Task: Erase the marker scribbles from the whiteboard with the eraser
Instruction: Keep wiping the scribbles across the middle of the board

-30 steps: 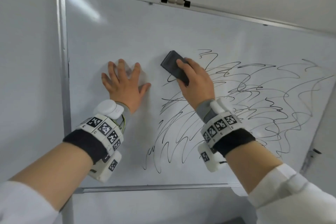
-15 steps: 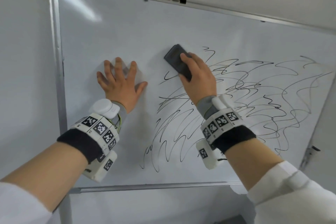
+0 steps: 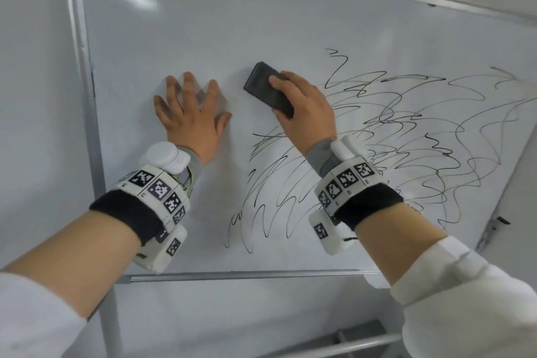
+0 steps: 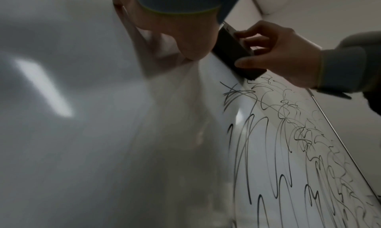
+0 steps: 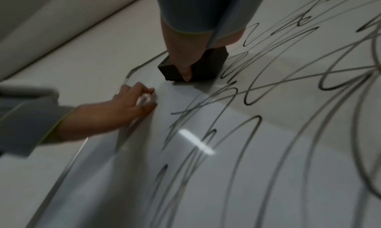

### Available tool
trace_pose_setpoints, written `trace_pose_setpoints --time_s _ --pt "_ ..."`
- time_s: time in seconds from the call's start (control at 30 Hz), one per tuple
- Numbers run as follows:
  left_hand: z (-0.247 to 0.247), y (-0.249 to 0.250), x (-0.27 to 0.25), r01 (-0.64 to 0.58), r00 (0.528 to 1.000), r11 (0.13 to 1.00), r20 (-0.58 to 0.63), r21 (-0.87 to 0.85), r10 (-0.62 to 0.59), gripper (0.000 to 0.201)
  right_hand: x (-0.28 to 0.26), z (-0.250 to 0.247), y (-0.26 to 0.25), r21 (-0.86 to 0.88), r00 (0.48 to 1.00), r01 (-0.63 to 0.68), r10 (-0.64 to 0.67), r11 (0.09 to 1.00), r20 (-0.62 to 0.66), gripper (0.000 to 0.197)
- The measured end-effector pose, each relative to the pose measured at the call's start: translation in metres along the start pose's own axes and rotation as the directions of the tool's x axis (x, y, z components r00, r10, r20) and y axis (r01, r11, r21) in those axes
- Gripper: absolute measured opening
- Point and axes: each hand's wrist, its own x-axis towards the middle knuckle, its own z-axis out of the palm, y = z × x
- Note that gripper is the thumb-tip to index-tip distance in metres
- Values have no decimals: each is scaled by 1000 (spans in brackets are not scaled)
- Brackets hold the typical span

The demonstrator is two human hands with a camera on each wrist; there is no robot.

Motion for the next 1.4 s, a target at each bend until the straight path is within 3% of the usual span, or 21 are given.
trace_pose_setpoints --time_s 0.1,0.17,0.33,0.4,0.53,0.63,0.7,0.83,0.9,1.03,1.13,1.27,1.4 --pt "6 -2 -7 -20 1000 1000 -22 7 20 55 -2 5 -2 13 998 -36 36 999 -49 50" --pt "10 -4 -12 -33 998 999 -44 0 33 53 -23 14 -6 9 998 24 -24 1000 -49 46" --pt "14 -8 -20 -52 998 998 -26 -17 52 53 -70 29 -12 52 986 143 -147 988 80 50" --pt "17 -9 -24 -72 997 997 -39 -6 71 51 -57 22 -9 47 989 126 -129 991 69 51" --pt "20 -11 -30 -90 995 996 -47 9 90 49 -25 8 -1 65 999 -23 26 998 -48 51" --pt "24 -12 -35 -89 996 996 -7 28 89 47 -39 17 -4 51 998 11 -8 999 -55 50" --pt "25 -11 -38 -93 995 995 -28 35 94 47 -67 30 -8 64 998 67 -66 996 -12 50" --pt "27 -12 -46 -75 996 997 47 35 74 53 -119 46 -19 104 974 153 -168 983 150 45" --pt "29 -15 -50 -106 993 994 44 23 105 55 -111 41 -18 99 977 138 -152 985 152 48" --pt "35 -22 -55 -144 989 989 44 18 143 59 -78 29 -11 66 999 36 -38 997 38 52" --pt "37 -24 -57 -146 986 989 79 22 144 65 -96 39 -16 90 995 86 -90 992 43 51" --pt "39 -23 -60 -149 986 988 88 44 145 65 -138 53 -23 147 963 166 -193 975 188 56" --pt "39 -25 -61 -159 984 987 89 36 155 60 -112 43 -23 143 974 152 -172 978 144 50"
